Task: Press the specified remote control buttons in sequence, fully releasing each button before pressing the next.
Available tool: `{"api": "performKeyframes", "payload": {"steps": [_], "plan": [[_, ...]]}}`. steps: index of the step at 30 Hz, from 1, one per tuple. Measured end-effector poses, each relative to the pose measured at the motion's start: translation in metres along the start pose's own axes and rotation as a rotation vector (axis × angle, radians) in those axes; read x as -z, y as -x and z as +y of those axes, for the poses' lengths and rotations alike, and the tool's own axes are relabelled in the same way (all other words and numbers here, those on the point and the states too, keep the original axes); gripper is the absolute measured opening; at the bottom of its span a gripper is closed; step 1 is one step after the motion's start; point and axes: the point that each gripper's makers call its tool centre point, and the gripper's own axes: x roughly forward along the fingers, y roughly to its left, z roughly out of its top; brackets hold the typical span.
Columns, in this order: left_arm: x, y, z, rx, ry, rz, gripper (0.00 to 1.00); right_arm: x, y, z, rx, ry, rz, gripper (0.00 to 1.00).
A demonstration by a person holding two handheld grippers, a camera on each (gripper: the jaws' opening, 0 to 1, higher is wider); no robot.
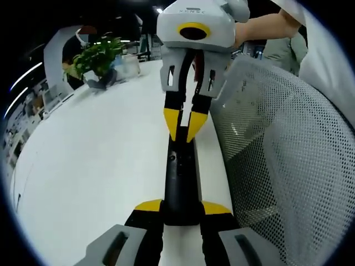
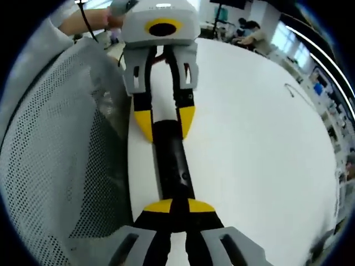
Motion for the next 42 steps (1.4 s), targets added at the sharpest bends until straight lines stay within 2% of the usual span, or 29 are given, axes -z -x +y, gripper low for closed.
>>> {"api": "performKeyframes", "payload": {"steps": [10, 14, 16, 17, 20, 23, 27, 29, 32, 40, 42], "plan": [[-0.0003, -0.0005, -0.0001, 0.0, 0.0, -0.002, 0.24, 0.0019, -0.0002, 0.0003, -0.01, 0.021, 0.022, 0.04], [-0.0005, -0.0007, -0.0003, 0.002, -0.004, 0.003, 0.24, 0.0011, -0.002, 0.0009, -0.019, 0.073, 0.075, 0.03], [-0.0004, -0.0008, -0.0005, 0.003, -0.006, 0.008, 0.24, 0.0011, -0.0025, 0.0003, -0.036, 0.054, 0.126, 0.03], [-0.0004, -0.0009, -0.0005, 0.003, -0.006, 0.009, 0.24, 0.0002, -0.003, -0.0003, -0.044, 0.06, 0.129, 0.03], [-0.0004, -0.0006, -0.0005, 0.003, -0.002, 0.007, 0.24, 0.0027, -0.0008, 0.0005, -0.043, 0.049, 0.095, 0.03], [-0.0004, -0.0004, -0.0005, -0.001, 0.001, 0.0, 0.24, 0.0018, 0.0005, 0.0002, -0.033, -0.01, 0.017, 0.03], [-0.0003, -0.0004, -0.0006, -0.002, 0.003, -0.001, 0.24, 0.0022, 0.0013, -0.0016, 0.001, -0.014, -0.016, 0.0], [-0.0002, -0.0005, -0.0007, -0.001, 0.002, -0.001, 0.24, 0.0018, 0.0015, 0.0004, 0.006, -0.007, -0.019, 0.0], [0.0, -0.0004, -0.0009, 0.002, 0.0, 0.0, 0.24, 0.0041, 0.0027, 0.0018, 0.02, 0.058, 0.007, 0.0], [0.0002, -0.0003, -0.0008, -0.002, 0.0, 0.006, 0.24, 0.002, 0.0012, 0.0032, 0.04, 0.055, 0.052, 0.0], [0.0001, -0.0003, -0.0007, -0.002, -0.001, 0.01, 0.24, 0.0022, 0.0005, 0.0016, 0.044, 0.029, 0.069, 0.0]]}}
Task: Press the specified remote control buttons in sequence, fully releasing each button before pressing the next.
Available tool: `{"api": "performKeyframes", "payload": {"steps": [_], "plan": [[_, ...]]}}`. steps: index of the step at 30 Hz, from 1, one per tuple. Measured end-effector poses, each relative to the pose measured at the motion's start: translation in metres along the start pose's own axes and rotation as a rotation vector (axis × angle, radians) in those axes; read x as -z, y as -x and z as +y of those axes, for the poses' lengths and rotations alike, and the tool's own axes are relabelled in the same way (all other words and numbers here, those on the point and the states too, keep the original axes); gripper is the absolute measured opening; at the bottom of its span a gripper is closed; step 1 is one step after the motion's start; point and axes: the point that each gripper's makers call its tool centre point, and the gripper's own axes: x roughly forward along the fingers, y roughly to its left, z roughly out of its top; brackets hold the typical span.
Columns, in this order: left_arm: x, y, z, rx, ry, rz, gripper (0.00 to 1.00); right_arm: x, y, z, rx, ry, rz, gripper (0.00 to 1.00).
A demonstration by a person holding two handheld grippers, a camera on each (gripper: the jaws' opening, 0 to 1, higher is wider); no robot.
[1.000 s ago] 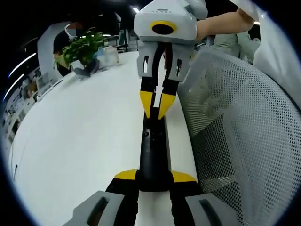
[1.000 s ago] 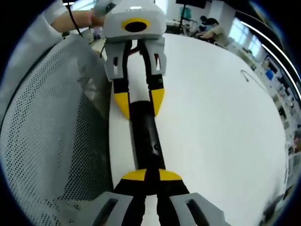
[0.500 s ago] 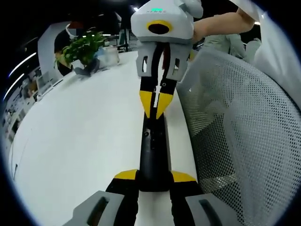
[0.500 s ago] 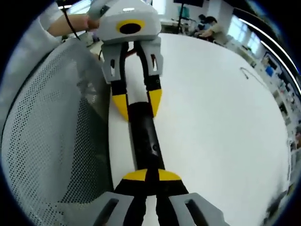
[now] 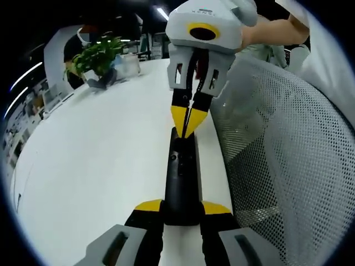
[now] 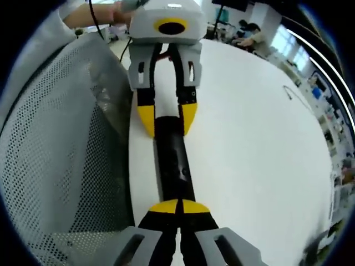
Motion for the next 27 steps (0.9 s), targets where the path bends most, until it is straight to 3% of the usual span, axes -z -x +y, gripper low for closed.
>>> {"api": "performKeyframes", "payload": {"steps": [2, 7, 15, 20, 24, 27], "plan": [[0.0, -0.0001, 0.0, 0.002, -0.005, 0.008, 0.24, 0.0009, -0.0004, -0.0008, -0.005, -0.062, 0.025, 0.0], [-0.0007, -0.0008, -0.0004, 0.006, -0.015, 0.031, 0.24, 0.0007, -0.0015, -0.0021, 0.017, -0.106, 0.052, 0.0], [-0.0001, -0.0002, -0.0003, 0.014, -0.026, 0.029, 0.24, 0.0011, -0.0021, -0.0046, 0.164, -0.234, 0.047, 0.0], [-0.0001, -0.0001, -0.0004, -0.002, -0.004, 0.03, 0.24, 0.0017, -0.0023, -0.0055, 0.194, -0.276, 0.066, 0.0], [-0.0036, -0.002, -0.0012, -0.01, -0.006, 0.059, 0.24, 0.0042, -0.0002, -0.0076, 0.181, -0.42, 0.065, 0.0], [-0.0046, -0.0025, -0.0011, -0.006, -0.009, 0.084, 0.24, 0.0046, 0.0008, -0.0098, 0.216, -0.512, 0.036, 0.0]]}}
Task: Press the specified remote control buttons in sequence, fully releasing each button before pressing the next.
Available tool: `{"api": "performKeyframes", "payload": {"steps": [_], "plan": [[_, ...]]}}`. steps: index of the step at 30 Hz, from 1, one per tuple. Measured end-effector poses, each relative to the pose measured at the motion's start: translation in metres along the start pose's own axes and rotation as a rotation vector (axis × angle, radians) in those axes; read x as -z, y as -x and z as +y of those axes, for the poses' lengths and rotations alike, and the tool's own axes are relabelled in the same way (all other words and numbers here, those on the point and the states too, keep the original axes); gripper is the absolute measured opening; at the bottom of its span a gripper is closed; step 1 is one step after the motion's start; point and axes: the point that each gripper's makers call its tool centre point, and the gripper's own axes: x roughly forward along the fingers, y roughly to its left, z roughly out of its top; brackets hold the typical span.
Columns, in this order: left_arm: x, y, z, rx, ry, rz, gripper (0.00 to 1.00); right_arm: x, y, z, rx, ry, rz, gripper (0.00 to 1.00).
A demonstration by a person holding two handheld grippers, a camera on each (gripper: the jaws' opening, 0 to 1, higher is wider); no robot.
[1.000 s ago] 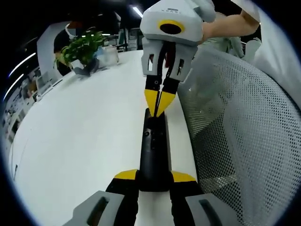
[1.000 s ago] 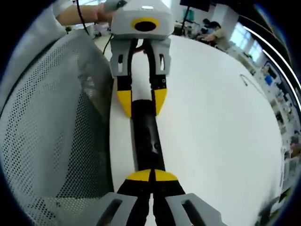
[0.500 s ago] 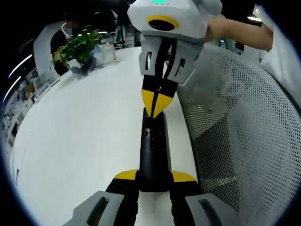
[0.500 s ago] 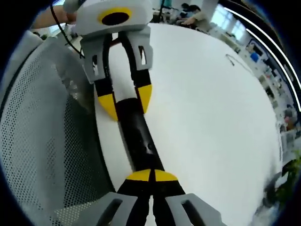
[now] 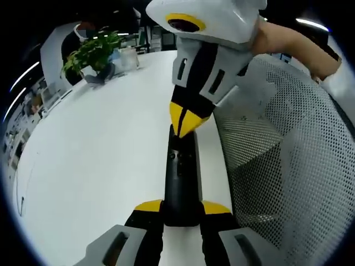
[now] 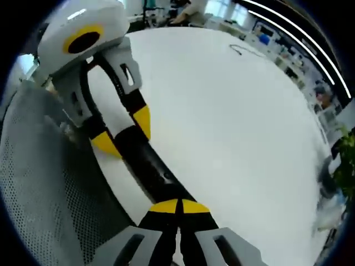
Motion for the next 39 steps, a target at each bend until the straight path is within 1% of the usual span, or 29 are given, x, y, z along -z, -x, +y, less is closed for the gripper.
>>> {"api": "performKeyframes", "payload": {"steps": [2, 3, 5, 6, 7, 8, 10, 15, 22, 25, 26, 27, 28, 29, 31, 33, 34, 35, 38, 39], "plan": [[0.0004, 0.0003, -0.0005, -0.001, 0.001, 0.005, 0.24, 0.0002, 0.0004, 0.0002, 0.031, -0.003, -0.024, 0.0], [0.0002, 0.0002, -0.0009, 0.0, -0.008, 0.011, 0.24, -0.0009, 0.0004, -0.0011, 0.07, -0.013, -0.06, 0.0], [-0.0002, 0.0004, -0.001, 0.008, -0.019, 0.02, 0.24, -0.0002, 0.0014, -0.0011, 0.116, -0.039, -0.1, 0.0], [-0.0002, 0.0004, -0.0012, 0.013, -0.025, 0.022, 0.24, -0.0005, 0.0018, -0.001, 0.144, -0.031, -0.121, 0.0], [-0.0002, 0.0005, 0.0002, 0.016, -0.026, 0.019, 0.25, 0.0009, 0.0024, 0.0007, 0.154, -0.012, -0.116, 0.0], [-0.0006, 0.0006, 0.0002, 0.017, -0.025, 0.016, 0.25, 0.0, 0.0016, 0.0006, 0.15, 0.012, -0.084, 0.0], [-0.0017, 0.0005, 0.0004, 0.01, -0.011, 0.008, 0.24, -0.0013, 0.0008, -0.001, 0.151, 0.051, -0.054, 0.0], [-0.0023, 0.0002, 0.0015, 0.006, -0.006, 0.004, 0.24, -0.0015, 0.0011, -0.0017, 0.162, 0.061, -0.067, 0.0], [-0.0028, 0.0004, 0.0024, 0.007, -0.001, -0.014, 0.24, -0.0025, 0.0007, -0.0011, 0.182, 0.137, -0.041, 0.0], [-0.0024, 0.001, 0.0027, 0.009, 0.007, -0.028, 0.24, -0.0025, 0.0008, -0.0012, 0.178, 0.157, -0.044, 0.0], [-0.0025, 0.0013, 0.0029, 0.01, 0.015, -0.041, 0.24, -0.0025, 0.0009, -0.0011, 0.176, 0.163, -0.044, 0.0], [-0.0034, 0.0015, 0.003, 0.011, 0.049, -0.07, 0.24, -0.0024, 0.001, -0.0009, 0.172, 0.175, -0.045, 0.0], [-0.0032, 0.0018, 0.0034, 0.01, 0.055, -0.084, 0.24, -0.0025, 0.0011, -0.0008, 0.167, 0.191, -0.044, 0.0], [-0.0027, 0.0022, 0.0034, 0.01, 0.052, -0.097, 0.24, -0.0026, 0.001, -0.0002, 0.155, 0.23, -0.042, 0.0], [-0.0028, 0.0026, 0.0036, 0.006, 0.081, -0.131, 0.24, -0.0028, 0.0007, 0.0005, 0.131, 0.294, -0.042, 0.0], [-0.0023, 0.0027, 0.0033, 0.001, 0.061, -0.146, 0.24, -0.0033, 0.001, 0.0008, 0.098, 0.35, -0.038, 0.0], [-0.0022, 0.0029, 0.0033, -0.003, 0.069, -0.158, 0.24, -0.003, 0.0009, 0.0016, 0.081, 0.365, -0.035, 0.0], [-0.0023, 0.0032, 0.0032, -0.005, 0.075, -0.166, 0.24, -0.0036, 0.0006, 0.0014, 0.071, 0.371, -0.038, 0.0], [-0.002, 0.0027, 0.0025, -0.014, 0.043, -0.171, 0.24, -0.0047, 0.0016, 0.0007, 0.025, 0.359, -0.054, 0.0], [-0.0018, 0.0027, 0.0025, -0.014, 0.034, -0.17, 0.24, -0.0047, 0.0016, 0.001, 0.01, 0.336, -0.068, 0.0]]}}
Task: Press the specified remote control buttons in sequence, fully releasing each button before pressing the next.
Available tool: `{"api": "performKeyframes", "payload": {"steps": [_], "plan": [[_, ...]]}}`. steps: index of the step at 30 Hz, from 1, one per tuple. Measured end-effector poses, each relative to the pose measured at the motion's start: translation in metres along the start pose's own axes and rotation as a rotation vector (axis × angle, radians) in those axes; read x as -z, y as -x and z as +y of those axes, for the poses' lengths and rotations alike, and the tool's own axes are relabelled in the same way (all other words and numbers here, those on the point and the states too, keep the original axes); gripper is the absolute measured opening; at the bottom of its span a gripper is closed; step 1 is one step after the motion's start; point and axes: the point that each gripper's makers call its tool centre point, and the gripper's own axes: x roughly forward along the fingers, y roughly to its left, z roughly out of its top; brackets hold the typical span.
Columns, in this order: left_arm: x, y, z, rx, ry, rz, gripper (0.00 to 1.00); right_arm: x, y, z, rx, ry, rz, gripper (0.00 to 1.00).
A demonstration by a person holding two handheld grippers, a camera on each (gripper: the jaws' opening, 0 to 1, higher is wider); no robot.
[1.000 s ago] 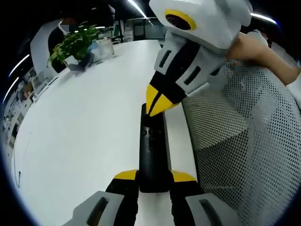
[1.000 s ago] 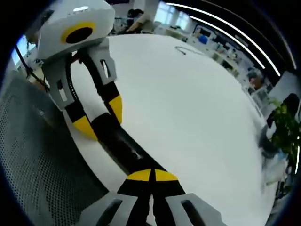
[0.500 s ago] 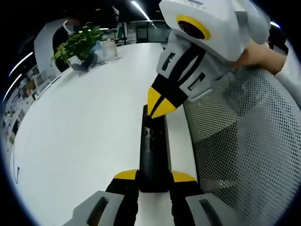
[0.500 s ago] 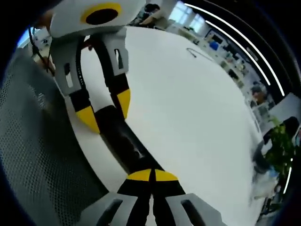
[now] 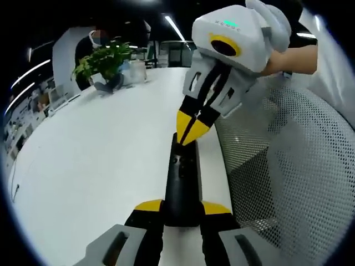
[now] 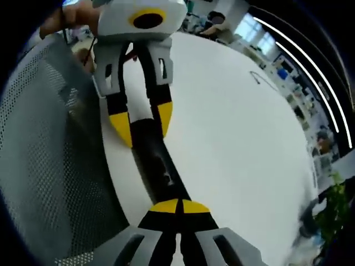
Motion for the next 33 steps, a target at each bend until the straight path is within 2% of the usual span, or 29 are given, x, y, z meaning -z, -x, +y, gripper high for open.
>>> {"api": "performKeyframes", "payload": {"steps": [3, 8, 12, 16, 19, 24, 28, 31, 33], "plan": [[0.0, 0.0, 0.0, -0.001, 0.002, 0.001, 0.24, 0.001, 0.001, 0.001, -0.026, -0.027, -0.04, 0.0], [0.002, 0.0, -0.002, -0.01, 0.011, -0.018, 0.24, 0.0, 0.003, 0.004, -0.074, -0.134, -0.117, 0.0], [0.001, 0.0, -0.003, -0.01, 0.013, -0.029, 0.24, 0.001, 0.004, 0.005, -0.107, -0.134, -0.13, 0.0], [0.001, 0.0, -0.004, -0.009, 0.012, -0.032, 0.24, -0.006, 0.008, 0.011, -0.144, -0.093, -0.153, 0.0], [0.001, 0.0, -0.004, -0.009, 0.014, -0.049, 0.24, -0.005, 0.007, 0.009, -0.144, -0.048, -0.136, 0.0], [0.0, 0.0, -0.004, -0.006, 0.009, -0.064, 0.24, -0.005, 0.002, 0.011, -0.184, 0.026, -0.115, 0.0], [0.0, 0.0, -0.004, 0.002, 0.006, -0.059, 0.25, -0.004, 0.001, 0.011, -0.239, -0.002, -0.095, 0.0], [-0.001, -0.001, -0.004, 0.016, -0.024, 0.017, 0.25, -0.006, -0.001, 0.012, -0.267, 0.018, -0.06, 0.0], [-0.003, -0.004, -0.002, 0.002, -0.02, 0.022, 0.25, -0.009, -0.003, 0.012, -0.266, 0.055, -0.071, 0.0]]}}
